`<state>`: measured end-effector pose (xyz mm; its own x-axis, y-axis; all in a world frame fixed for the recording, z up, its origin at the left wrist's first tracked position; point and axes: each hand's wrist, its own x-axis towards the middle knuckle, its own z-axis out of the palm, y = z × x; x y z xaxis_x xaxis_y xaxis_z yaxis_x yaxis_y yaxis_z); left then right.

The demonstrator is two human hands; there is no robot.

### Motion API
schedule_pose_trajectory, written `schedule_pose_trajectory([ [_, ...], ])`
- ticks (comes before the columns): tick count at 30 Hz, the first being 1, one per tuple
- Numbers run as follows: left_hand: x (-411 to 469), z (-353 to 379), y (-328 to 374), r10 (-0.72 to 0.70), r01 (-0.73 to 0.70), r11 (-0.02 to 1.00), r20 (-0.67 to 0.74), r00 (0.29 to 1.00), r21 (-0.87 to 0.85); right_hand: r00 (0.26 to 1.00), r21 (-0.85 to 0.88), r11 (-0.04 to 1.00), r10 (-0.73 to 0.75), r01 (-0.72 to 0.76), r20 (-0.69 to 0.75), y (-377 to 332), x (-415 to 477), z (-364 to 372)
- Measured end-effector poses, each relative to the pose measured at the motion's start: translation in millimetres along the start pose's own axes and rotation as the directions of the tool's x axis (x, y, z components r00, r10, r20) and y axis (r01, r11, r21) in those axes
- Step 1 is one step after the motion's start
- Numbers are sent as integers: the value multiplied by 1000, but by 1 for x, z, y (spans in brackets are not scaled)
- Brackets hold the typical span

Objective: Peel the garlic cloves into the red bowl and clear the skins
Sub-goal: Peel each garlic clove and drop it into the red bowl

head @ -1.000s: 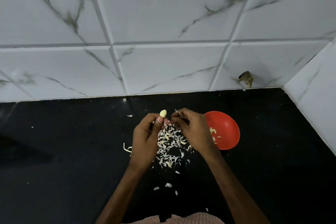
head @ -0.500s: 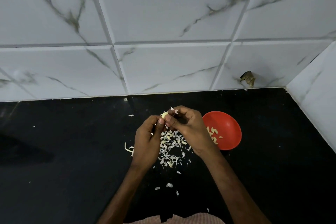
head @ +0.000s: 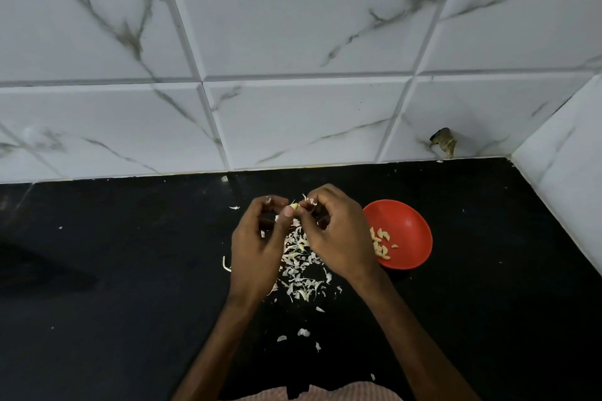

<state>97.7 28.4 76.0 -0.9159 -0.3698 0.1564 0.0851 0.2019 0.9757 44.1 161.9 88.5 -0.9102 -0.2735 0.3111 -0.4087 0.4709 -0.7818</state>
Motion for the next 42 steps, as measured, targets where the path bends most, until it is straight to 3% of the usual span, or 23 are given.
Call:
schedule_pose_trajectory([
  [3, 4, 0, 1, -17, 19, 998, 35, 999, -66, 995, -135, 986, -89, 93, 34, -5, -3, 3],
  [6, 4, -1, -2, -34, 35, 993, 11, 999, -111, 994, -160, 982, -97, 104, 46, -7, -3, 4],
  [12, 0, 6, -5, -76, 68, 994, -95, 993, -84, 998, 56, 997, 55, -56, 19, -7, -3, 13],
  [15, -1, 6, -5, -151, 132, 977, -108, 983, -167, 993, 154, 981, 120, -119, 2, -5, -4, 16],
  [22, -2, 5, -6, -223, 183, 944, -124, 967, -274, 968, 480, 842, 235, -246, 83, -1, -9, 19],
  [25, -5, 8, -5, -244, 209, 937, -96, 965, -281, 954, 521, 805, 291, -284, 71, 2, -8, 22],
  [29, -4, 8, -4, -297, 253, 889, -60, 953, -381, 920, 637, 673, 352, -376, 172, 5, -8, 24],
  [33, -4, 4, -6, -237, 213, 909, -24, 971, -358, 904, 642, 637, 332, -426, 270, 9, -5, 19],
  [36, -2, 1, -10, -200, 195, 925, 19, 980, -326, 909, 610, 674, 299, -417, 291, 13, -3, 16],
  [39, -1, -2, -13, -158, 167, 945, 55, 986, -281, 926, 486, 794, 253, -364, 280, 17, 0, 13],
  [42, 0, -3, -15, -111, 128, 961, 81, 990, -246, 981, 256, 953, 127, -162, 147, 21, 0, 13],
])
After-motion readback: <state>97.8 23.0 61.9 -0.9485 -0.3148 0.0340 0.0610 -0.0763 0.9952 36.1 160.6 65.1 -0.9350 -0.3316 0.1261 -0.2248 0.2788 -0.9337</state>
